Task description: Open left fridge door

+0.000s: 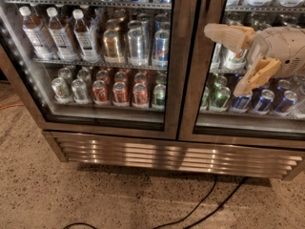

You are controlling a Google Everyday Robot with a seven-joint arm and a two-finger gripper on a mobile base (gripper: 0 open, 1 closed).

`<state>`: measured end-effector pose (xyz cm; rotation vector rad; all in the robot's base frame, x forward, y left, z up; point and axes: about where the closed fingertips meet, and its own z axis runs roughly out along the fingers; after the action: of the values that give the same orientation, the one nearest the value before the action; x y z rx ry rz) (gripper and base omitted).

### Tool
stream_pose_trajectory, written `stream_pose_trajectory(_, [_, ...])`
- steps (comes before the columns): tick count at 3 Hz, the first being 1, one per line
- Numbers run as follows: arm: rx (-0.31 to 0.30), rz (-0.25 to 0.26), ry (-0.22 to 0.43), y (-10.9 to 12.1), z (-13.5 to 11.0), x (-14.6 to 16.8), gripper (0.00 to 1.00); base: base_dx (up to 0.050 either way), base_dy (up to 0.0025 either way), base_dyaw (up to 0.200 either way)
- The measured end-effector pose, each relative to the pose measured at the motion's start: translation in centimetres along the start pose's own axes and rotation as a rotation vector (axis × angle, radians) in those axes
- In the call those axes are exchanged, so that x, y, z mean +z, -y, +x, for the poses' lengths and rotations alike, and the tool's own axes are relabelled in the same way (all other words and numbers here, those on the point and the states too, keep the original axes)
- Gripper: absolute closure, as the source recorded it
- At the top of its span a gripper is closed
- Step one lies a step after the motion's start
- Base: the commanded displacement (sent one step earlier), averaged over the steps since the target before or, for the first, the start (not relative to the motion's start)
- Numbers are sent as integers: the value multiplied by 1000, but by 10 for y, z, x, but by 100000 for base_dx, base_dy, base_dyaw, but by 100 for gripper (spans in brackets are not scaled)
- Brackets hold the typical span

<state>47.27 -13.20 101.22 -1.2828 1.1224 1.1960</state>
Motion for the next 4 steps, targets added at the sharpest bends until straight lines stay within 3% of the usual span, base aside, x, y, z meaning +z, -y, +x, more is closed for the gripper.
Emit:
stream_pose_trajectory(1, [11, 105, 31, 0, 1, 4, 0, 0, 0, 0])
stream_pose_trajectory(2, [16, 163, 48, 0, 2, 5, 0, 0, 0, 0])
stream_pose_trajectory(3, [16, 163, 48, 0, 2, 5, 0, 0, 0, 0])
stream_pose_trajectory(4, [31, 204, 28, 38, -13, 6, 0, 0, 0, 0])
